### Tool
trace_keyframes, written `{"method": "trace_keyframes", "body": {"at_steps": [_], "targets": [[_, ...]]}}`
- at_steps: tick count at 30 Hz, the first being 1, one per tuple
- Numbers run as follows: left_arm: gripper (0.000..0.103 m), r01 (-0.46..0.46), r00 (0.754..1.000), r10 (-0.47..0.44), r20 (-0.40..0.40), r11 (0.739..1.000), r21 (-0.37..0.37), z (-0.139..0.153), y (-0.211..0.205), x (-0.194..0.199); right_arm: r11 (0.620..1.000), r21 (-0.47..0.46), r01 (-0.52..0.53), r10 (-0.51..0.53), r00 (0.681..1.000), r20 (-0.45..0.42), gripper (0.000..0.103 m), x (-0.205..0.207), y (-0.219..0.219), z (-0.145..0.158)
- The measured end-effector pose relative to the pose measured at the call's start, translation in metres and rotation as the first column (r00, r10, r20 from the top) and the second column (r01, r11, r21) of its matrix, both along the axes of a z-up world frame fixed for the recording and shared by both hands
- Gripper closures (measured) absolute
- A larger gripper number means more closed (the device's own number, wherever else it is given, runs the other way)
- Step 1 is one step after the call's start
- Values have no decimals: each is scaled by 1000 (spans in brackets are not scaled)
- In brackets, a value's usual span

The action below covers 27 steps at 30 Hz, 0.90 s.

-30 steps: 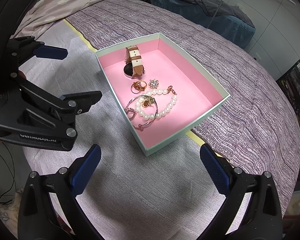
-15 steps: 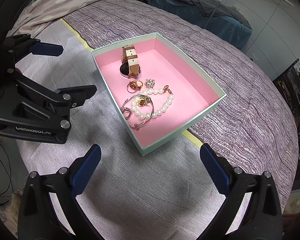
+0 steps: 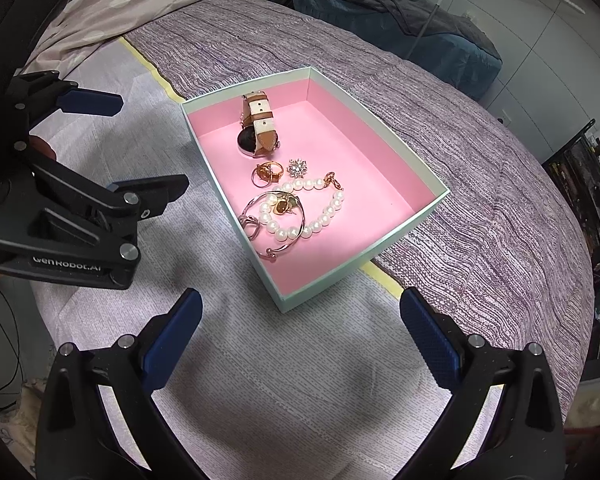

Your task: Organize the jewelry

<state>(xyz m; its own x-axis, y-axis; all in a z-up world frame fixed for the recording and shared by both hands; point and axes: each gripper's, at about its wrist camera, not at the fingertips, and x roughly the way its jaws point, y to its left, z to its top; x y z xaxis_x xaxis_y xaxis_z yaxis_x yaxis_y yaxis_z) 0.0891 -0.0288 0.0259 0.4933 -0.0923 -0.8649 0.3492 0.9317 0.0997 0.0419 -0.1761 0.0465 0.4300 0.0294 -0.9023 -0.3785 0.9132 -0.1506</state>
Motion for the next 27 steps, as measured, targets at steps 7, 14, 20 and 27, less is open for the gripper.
{"method": "trace_keyframes", "body": {"at_steps": [7, 14, 20, 27], "targets": [[6, 0, 1000, 0, -1, 1000, 1, -1, 1, 0, 1000, -1, -1, 1, 1000, -1, 5, 0, 1, -1], [6, 0, 1000, 0, -3, 1000, -2, -2, 0, 0, 1000, 0, 0, 0, 1000, -2, 5, 0, 1, -2], [6, -1, 1000, 1, -3, 1000, -2, -2, 0, 0, 1000, 1, -2, 2, 1000, -1, 5, 0, 2, -3], [6, 0, 1000, 0, -3, 1000, -1, -2, 0, 0, 1000, 1, -1, 1, 1000, -1, 5, 0, 2, -3]]}}
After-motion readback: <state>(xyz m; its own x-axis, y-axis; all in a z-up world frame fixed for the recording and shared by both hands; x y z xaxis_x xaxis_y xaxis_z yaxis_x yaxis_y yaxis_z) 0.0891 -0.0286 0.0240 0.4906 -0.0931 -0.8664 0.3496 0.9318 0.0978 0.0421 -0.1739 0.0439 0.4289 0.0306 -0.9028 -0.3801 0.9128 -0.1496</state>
